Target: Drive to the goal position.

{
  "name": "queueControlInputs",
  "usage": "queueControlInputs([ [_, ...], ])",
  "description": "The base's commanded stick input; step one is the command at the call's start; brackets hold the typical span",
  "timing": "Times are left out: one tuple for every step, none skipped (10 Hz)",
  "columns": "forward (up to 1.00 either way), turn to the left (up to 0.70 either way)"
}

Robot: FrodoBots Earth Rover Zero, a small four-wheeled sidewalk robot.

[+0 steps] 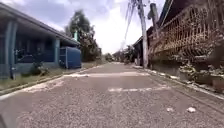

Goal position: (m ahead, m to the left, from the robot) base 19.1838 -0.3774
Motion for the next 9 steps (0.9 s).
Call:
queueControlInputs([
  [0.7, 0.0],
  [0.7, 0.0],
  [0.7, 0.0],
  [0.7, 0.0],
  [0.7, 0.0],
  [0.7, 0.0],
  [0.7, 0.0],
  [0.7, 0.0],
  [0.7, 0.0],
])
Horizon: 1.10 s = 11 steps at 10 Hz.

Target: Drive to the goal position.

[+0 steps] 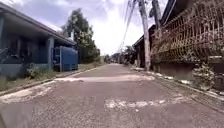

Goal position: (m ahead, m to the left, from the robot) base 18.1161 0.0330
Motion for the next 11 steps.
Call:
queueControlInputs([
  [0.7, 0.0],
  [0.7, 0.0],
  [0.7, 0.0],
  [0.7, 0.0],
  [0.7, 0.0],
  [0.7, 0.0],
  [0.7, 0.0],
  [0.7, 0.0],
  [0.7, 0.0],
  [0.7, 0.0],
  [0.7, 0.0],
])
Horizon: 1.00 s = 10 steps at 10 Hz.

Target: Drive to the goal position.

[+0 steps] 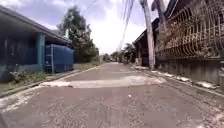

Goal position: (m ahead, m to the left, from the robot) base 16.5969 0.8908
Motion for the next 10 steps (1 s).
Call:
queueControlInputs([
  [0.7, 0.0],
  [0.7, 0.0],
  [0.7, 0.0],
  [0.7, 0.0],
  [0.7, 0.0],
  [0.7, 0.0],
  [0.7, 0.0],
  [0.7, 0.0],
  [0.7, 0.0],
  [0.7, 0.0],
])
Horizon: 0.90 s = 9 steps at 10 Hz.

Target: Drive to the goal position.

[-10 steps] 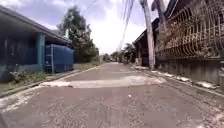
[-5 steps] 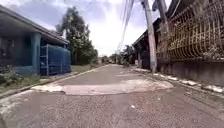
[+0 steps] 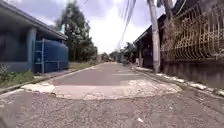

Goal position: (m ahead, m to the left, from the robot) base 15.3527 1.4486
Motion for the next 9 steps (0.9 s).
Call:
queueControlInputs([
  [0.7, 0.0],
  [0.7, 0.0],
  [0.7, 0.0],
  [0.7, 0.0],
  [0.7, 0.0],
  [0.7, 0.0],
  [0.7, 0.0],
  [0.7, 0.0],
  [0.7, 0.0],
])
